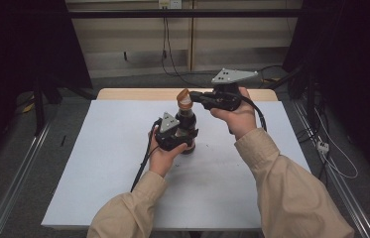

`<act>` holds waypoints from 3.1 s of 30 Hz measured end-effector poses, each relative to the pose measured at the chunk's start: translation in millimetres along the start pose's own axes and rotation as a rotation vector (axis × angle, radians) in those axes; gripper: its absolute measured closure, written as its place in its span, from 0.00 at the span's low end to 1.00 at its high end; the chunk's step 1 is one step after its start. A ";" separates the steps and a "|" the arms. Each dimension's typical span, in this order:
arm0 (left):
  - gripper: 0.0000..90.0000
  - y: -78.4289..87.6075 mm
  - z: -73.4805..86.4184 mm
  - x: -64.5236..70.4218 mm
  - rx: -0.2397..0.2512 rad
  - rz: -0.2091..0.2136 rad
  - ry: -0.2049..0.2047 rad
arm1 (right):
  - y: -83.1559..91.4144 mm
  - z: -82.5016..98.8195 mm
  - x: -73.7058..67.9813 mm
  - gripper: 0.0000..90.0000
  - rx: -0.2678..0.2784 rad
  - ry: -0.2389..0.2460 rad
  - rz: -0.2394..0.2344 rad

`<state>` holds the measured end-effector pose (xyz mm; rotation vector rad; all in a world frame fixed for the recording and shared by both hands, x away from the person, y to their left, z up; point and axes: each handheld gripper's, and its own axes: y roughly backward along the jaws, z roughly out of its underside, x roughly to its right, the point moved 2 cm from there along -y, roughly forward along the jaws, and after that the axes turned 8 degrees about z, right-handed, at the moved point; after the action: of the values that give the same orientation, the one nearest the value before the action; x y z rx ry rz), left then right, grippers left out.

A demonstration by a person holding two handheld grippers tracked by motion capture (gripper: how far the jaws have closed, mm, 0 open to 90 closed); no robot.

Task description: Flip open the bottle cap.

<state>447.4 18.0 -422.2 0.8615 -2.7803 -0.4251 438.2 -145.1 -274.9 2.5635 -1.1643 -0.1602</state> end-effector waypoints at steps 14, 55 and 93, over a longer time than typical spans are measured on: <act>0.33 -0.2 0.4 0.7 0.001 -0.001 -0.004 | -6.9 -9.5 -6.6 1.00 0.012 0.023 -0.005; 0.18 17.3 -1.5 -2.9 -0.002 0.033 0.014 | 13.4 15.2 1.3 0.51 0.035 -0.059 0.036; 0.14 68.8 5.5 -16.8 -0.030 0.105 -0.007 | 34.1 77.7 -0.3 0.29 -0.011 -0.082 0.054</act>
<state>423.8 83.1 -406.5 0.7044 -2.8021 -0.4509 395.8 -184.7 -336.8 2.5349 -1.2575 -0.2604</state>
